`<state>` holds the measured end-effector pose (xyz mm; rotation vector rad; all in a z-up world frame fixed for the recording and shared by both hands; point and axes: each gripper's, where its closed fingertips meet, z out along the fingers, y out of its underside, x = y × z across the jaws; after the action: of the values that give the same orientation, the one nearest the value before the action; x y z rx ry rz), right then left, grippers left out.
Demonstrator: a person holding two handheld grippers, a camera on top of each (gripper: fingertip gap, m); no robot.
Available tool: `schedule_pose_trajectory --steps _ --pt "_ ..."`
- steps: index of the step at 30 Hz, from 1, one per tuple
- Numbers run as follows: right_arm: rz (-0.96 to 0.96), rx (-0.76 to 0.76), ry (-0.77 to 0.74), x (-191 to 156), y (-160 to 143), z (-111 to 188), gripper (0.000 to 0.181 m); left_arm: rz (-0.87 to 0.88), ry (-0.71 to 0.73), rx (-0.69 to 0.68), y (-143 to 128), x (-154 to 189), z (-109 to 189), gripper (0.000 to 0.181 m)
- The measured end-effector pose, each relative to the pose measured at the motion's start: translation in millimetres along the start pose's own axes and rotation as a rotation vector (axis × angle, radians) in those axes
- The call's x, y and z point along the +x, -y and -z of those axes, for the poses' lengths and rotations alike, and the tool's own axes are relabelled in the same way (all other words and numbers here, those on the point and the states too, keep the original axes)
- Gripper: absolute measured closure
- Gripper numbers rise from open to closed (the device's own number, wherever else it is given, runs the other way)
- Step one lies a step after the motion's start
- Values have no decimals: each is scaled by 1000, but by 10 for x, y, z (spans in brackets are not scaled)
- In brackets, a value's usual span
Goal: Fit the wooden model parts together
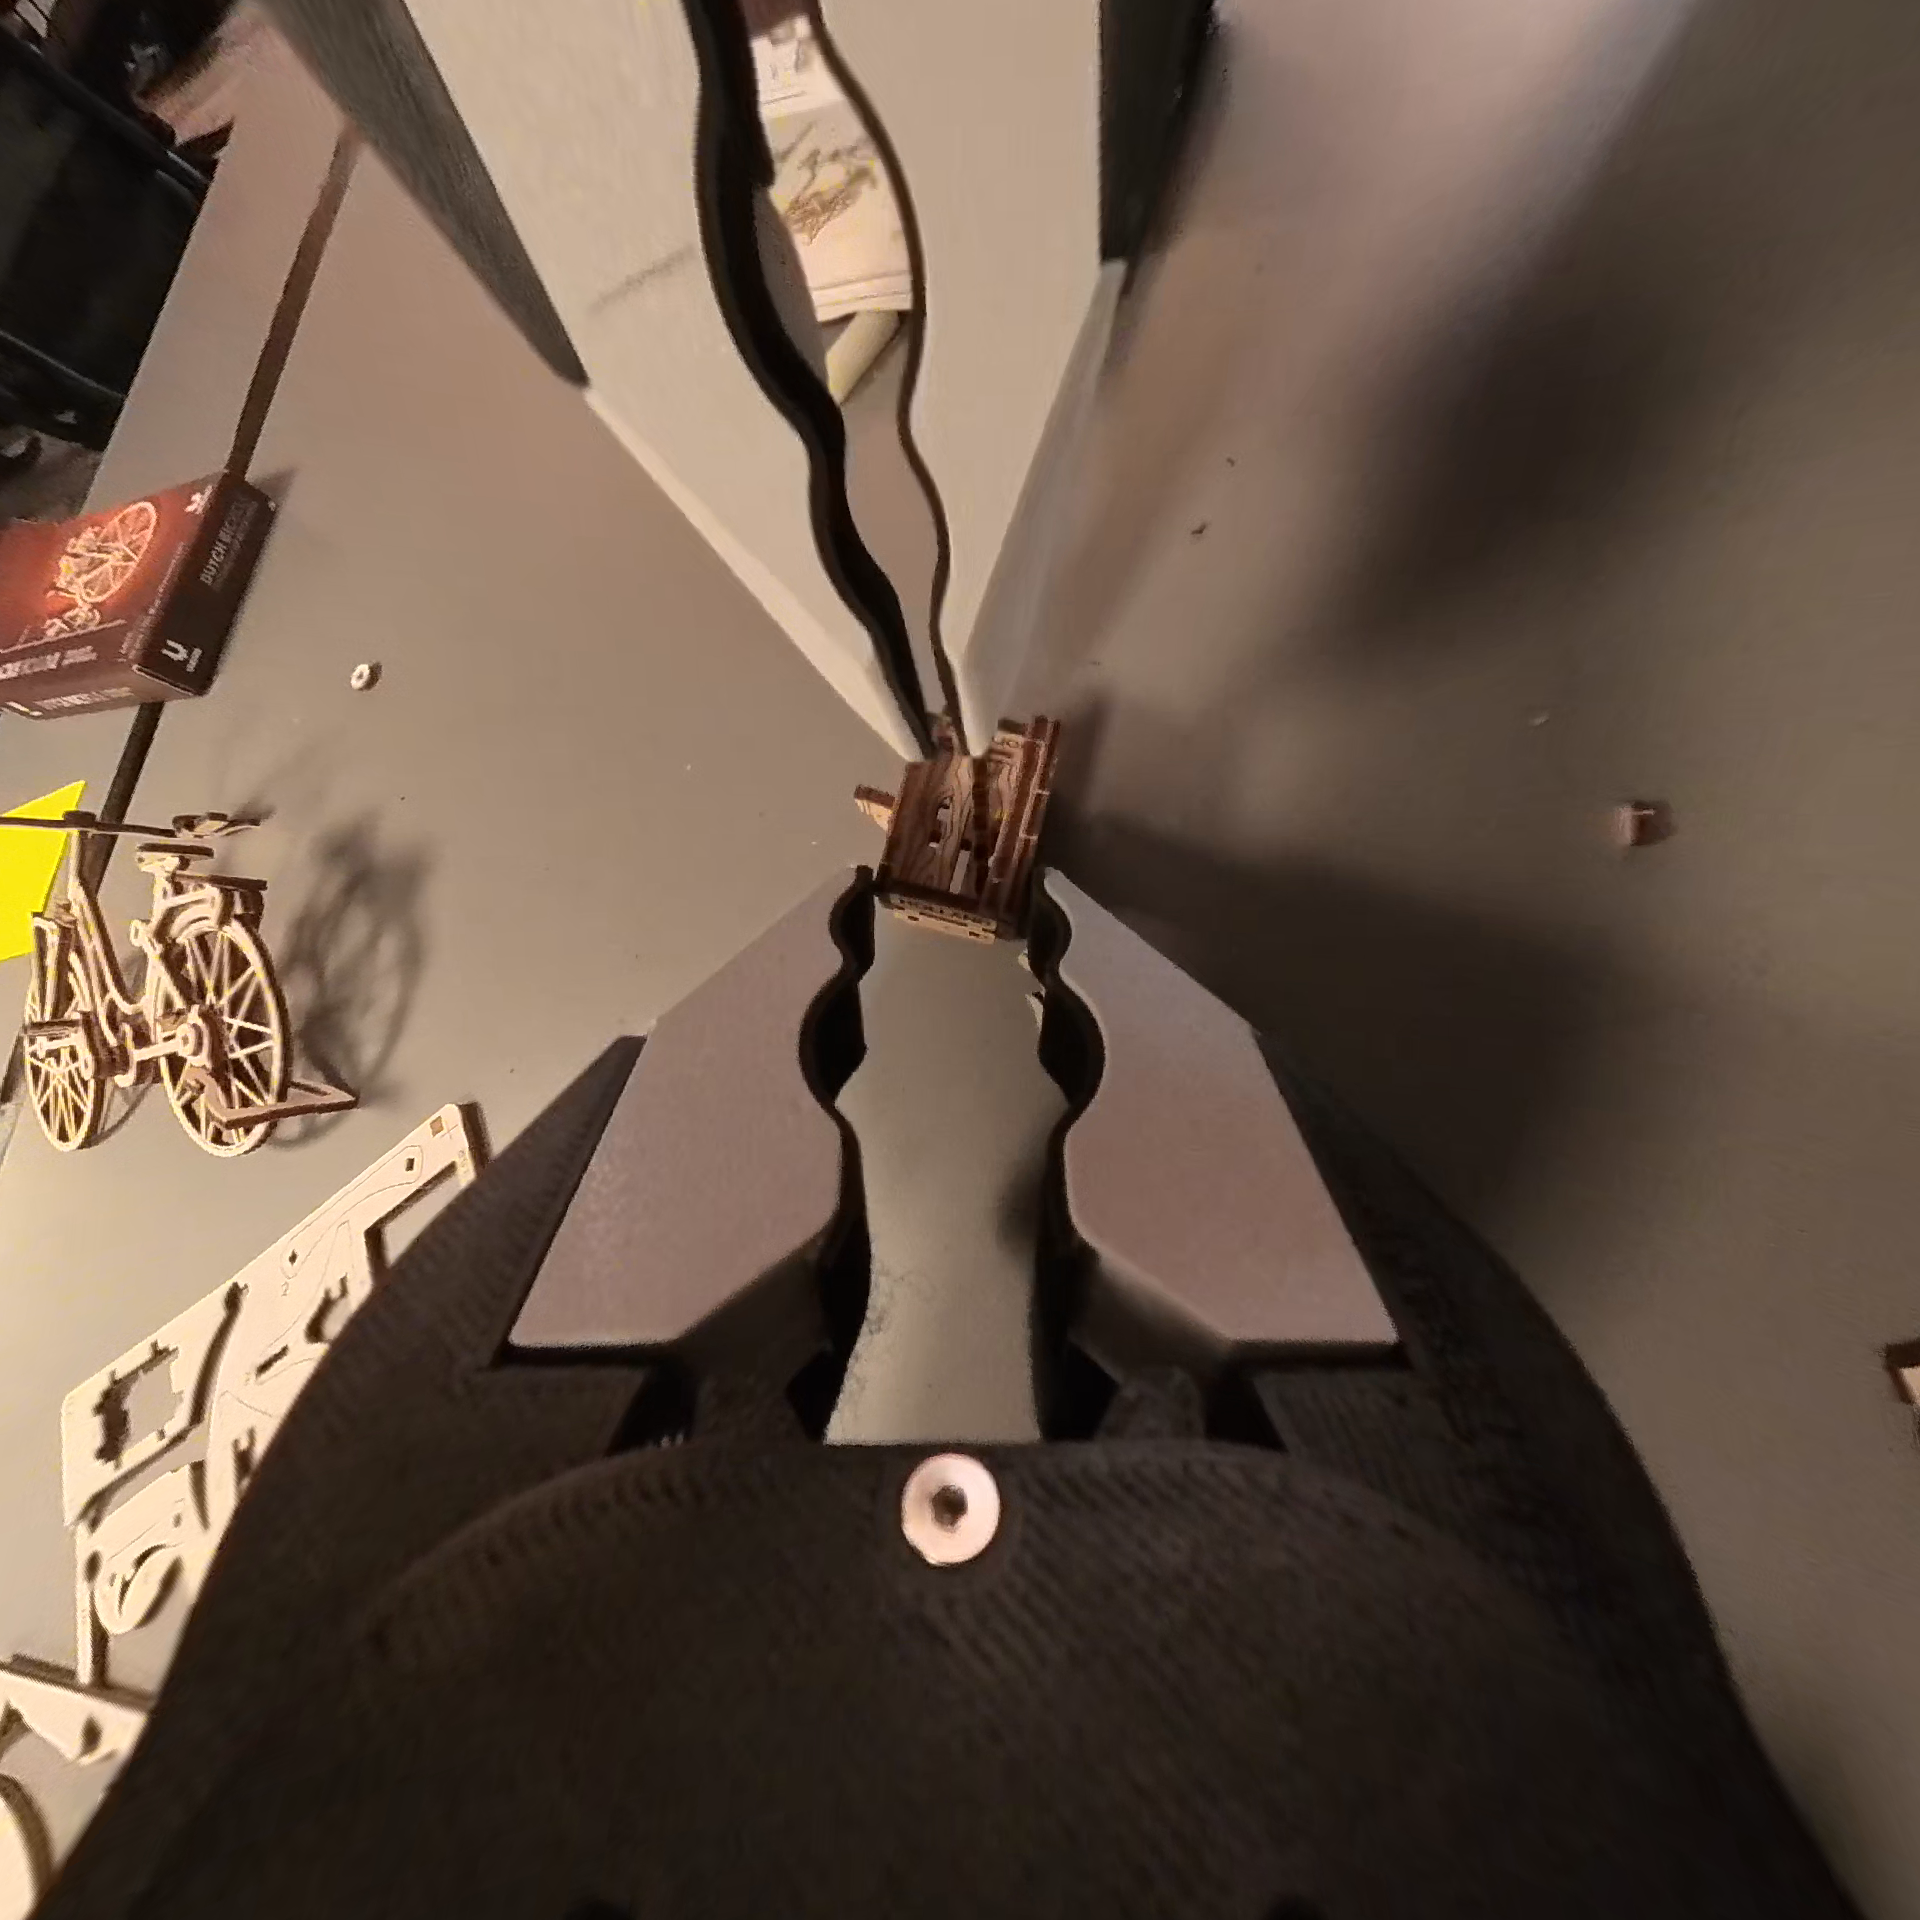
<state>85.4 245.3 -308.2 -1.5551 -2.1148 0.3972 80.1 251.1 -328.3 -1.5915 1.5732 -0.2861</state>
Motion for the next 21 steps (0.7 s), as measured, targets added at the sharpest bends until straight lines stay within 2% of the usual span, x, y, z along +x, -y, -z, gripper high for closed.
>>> schedule_pose_trajectory --steps 5,9,12,15,21 --pt "-99 180 -79 141 55 202 172 80 -24 22 2 -28 7 155" --pt "-160 301 -167 275 44 362 169 207 2 15 -71 -186 26 155" --pt "-200 407 -170 277 89 431 168 299 -50 63 -54 -208 59 155" --pt "-219 389 -115 198 33 347 166 337 -120 99 11 -128 64 155" --pt "-142 321 -9 -47 -5 146 159 226 -150 60 3 43 13 155"
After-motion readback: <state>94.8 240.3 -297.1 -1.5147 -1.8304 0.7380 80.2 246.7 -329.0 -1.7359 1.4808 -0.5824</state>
